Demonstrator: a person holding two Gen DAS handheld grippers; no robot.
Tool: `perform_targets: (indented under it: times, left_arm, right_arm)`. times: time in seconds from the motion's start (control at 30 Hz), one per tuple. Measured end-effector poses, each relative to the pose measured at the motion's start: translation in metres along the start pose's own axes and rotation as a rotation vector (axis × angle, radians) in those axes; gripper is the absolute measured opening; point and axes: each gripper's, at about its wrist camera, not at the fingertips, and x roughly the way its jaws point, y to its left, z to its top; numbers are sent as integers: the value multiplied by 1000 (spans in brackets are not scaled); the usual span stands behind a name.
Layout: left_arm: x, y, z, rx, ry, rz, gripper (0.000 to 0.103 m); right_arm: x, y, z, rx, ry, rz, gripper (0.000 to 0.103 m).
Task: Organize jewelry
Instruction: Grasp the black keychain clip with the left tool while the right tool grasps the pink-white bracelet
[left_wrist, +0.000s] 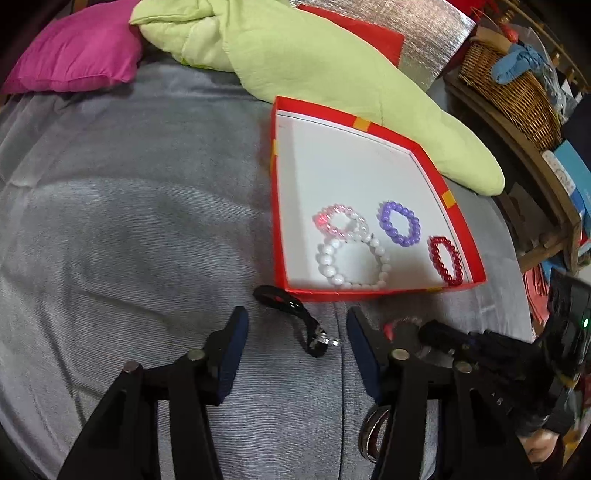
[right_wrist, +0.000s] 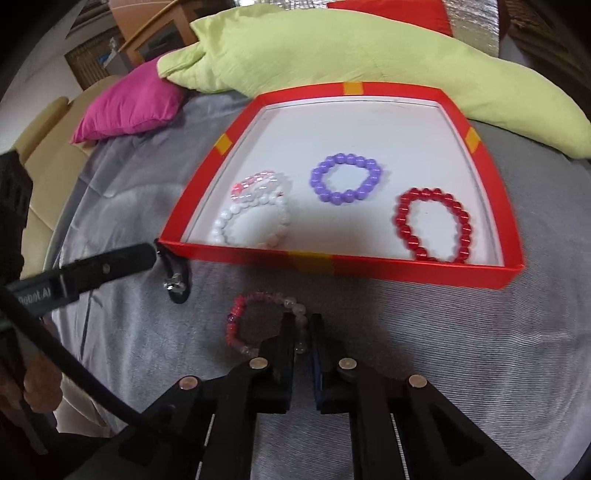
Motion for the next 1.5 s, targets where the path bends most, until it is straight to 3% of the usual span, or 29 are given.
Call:
perform_targets:
  times: [0.23,0.3,0.53,0.8,0.9,0.97,1.0,1.03,1.13,1.5]
  left_arm:
    - [14,-6,-5,29,52,18,26]
    - [19,-4,-6,25,70,28,23]
    - [25,-4,-6,15,97,31,23]
    - [23,3,-5,-9,88,21,28]
    - [21,9,-5,-19,79,14,28]
    - [22,11,-5,-23,69,13,28]
    - [21,11,-5,-21,63,18,25]
    - [20,11,-5,-18,59,23,18]
    - [19,8,-5,-3,48,27,8]
    - [-19,9,-7,65,-10,45,6]
  right_arm:
    - [-8,-24,3,44,1,-11,9]
    - [-9,-29,3,52,5,-10,9]
    - [-8,-33,2,69,21,-3,9]
    - [-7,-31,3,66,22,-18,27]
    - [-4,-28,2,43,6,-36,26]
    - [-3,-22,1,4,0,-57,18]
    - [-3,-20,1,-11,2,-59,9]
    - [-3,-18,1,-20,3,-55,9]
    - [-6,-15,0,-30,-9,-44,9]
    - [-42,-9,7,-53,-105,95,9]
